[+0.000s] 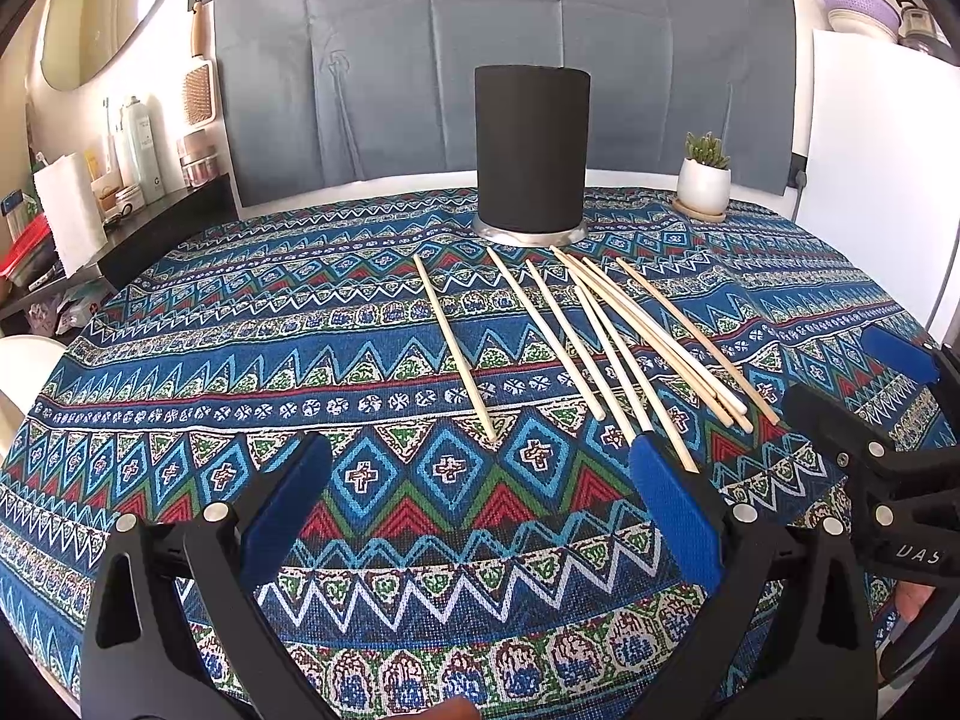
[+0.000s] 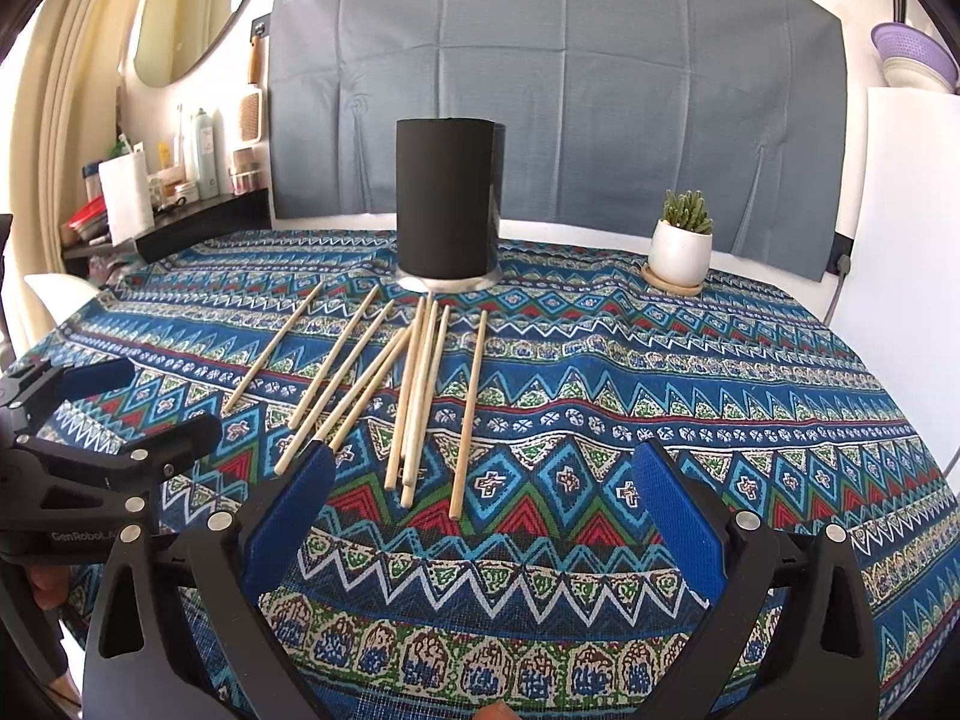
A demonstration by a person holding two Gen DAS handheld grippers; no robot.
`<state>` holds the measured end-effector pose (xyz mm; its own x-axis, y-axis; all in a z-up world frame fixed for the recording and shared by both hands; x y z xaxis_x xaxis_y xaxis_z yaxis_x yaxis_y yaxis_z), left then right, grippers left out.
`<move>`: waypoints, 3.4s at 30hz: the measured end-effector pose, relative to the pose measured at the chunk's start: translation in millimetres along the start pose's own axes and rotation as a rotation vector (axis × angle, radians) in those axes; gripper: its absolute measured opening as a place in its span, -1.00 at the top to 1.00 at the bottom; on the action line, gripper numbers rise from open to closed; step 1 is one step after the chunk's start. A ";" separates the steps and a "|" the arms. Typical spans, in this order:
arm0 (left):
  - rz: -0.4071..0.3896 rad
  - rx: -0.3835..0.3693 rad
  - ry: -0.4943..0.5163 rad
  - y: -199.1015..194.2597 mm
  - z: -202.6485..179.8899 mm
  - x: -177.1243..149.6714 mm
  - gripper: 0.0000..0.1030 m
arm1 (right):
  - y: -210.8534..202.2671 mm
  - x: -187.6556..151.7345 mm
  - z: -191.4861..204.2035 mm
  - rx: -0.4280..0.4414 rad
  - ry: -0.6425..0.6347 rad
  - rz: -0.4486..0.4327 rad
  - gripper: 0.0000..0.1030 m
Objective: Organize utensils
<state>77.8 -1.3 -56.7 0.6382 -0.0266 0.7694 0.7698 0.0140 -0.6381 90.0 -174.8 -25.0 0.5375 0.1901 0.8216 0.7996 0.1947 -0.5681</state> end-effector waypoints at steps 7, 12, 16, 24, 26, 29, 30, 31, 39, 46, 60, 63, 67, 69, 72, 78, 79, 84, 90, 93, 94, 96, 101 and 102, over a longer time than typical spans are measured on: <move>0.009 0.013 -0.005 -1.1 6.8 2.9 -0.89 | 3.3 -2.6 6.0 0.036 -0.042 0.036 -0.85; 0.061 0.014 -0.007 1.9 19.1 5.1 -0.89 | 6.2 -5.7 15.0 0.125 -0.081 0.116 -0.85; 0.101 0.034 -0.032 6.1 38.0 11.6 -0.89 | 10.0 3.5 0.3 0.115 -0.052 0.166 -0.85; 0.205 -0.040 -0.012 10.8 48.6 34.3 -0.89 | 34.7 21.6 -36.7 0.004 -0.079 0.324 -0.85; 0.234 -0.082 0.001 11.5 44.4 42.0 -0.89 | 40.7 25.0 -37.5 0.028 -0.086 0.366 -0.85; 0.285 -0.105 0.017 17.4 41.1 52.5 -0.89 | 53.9 27.5 -35.6 0.084 -0.075 0.449 -0.85; 0.307 -0.106 0.024 21.0 40.3 55.3 -0.89 | 59.5 27.0 -35.0 0.101 -0.060 0.481 -0.85; 0.328 -0.106 0.032 25.4 39.8 57.8 -0.89 | 65.3 26.6 -35.0 0.104 -0.048 0.514 -0.85; 0.500 -0.056 0.013 67.7 45.2 66.9 -0.89 | 116.3 36.0 -36.4 0.078 -0.031 0.649 -0.84; 0.637 -0.023 -0.008 108.4 44.3 62.3 -0.89 | 159.5 31.6 -43.9 0.076 0.023 0.782 -0.85; 0.720 0.000 -0.035 146.3 46.5 59.0 -0.92 | 164.2 30.3 -43.9 0.077 -0.012 0.777 -0.88; 0.678 -0.019 -0.005 147.4 49.6 62.4 -0.92 | 163.7 25.3 -41.7 0.078 -0.016 0.785 -0.88; 0.661 -0.010 -0.013 141.8 52.3 59.6 -0.92 | 167.3 28.0 -40.0 0.089 -0.029 0.769 -0.88; 0.676 -0.004 -0.022 136.1 54.1 53.6 -0.92 | 167.2 27.7 -40.1 0.088 -0.027 0.765 -0.88; 0.679 -0.018 0.002 138.2 49.0 55.8 -0.92 | 169.3 27.1 -39.5 0.089 -0.031 0.776 -0.88; 0.638 -0.038 0.030 143.3 44.7 64.0 -0.91 | 167.5 29.5 -40.3 0.090 -0.038 0.768 -0.83; 0.627 -0.038 0.030 141.6 44.2 63.8 -0.89 | 165.8 29.2 -40.6 0.092 -0.041 0.760 -0.74; 0.568 -0.063 0.056 122.6 47.6 66.3 0.04 | 146.8 35.1 -58.3 0.096 -0.027 0.694 0.74; 0.569 -0.089 0.008 111.1 71.7 63.0 0.90 | 134.8 29.0 -87.7 0.106 0.013 0.666 0.90; 0.561 -0.069 0.003 108.4 80.3 60.2 0.90 | 126.0 28.6 -102.1 0.108 0.034 0.632 0.91; 0.556 -0.067 -0.001 106.2 82.6 60.2 0.91 | 122.0 28.0 -105.0 0.112 0.039 0.626 0.91; 0.542 -0.074 -0.017 101.6 89.8 62.3 0.90 | 113.3 30.7 -108.5 0.116 0.049 0.610 0.91; 0.499 -0.082 -0.049 89.3 103.3 81.3 0.90 | 92.4 50.9 -116.7 0.127 0.049 0.538 0.91; 0.494 -0.089 -0.058 86.3 104.2 85.4 0.90 | 89.9 55.8 -117.5 0.127 0.051 0.527 0.91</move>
<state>199.4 101.8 -42.9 0.9276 0.0175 0.3732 0.3735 -0.0740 -0.9247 223.3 -259.7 -24.5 0.8716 0.2467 0.4236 0.3817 0.2008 -0.9022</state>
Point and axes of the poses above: each gripper's, at about its wrist camera, not at the fingertips, and y roughly the way its jaws point, z to its left, x to its top, the point moved 9 cm from there along y, roughly the way its jaws point, and after that the axes turned 4 degrees about z, right-handed, at the moved point
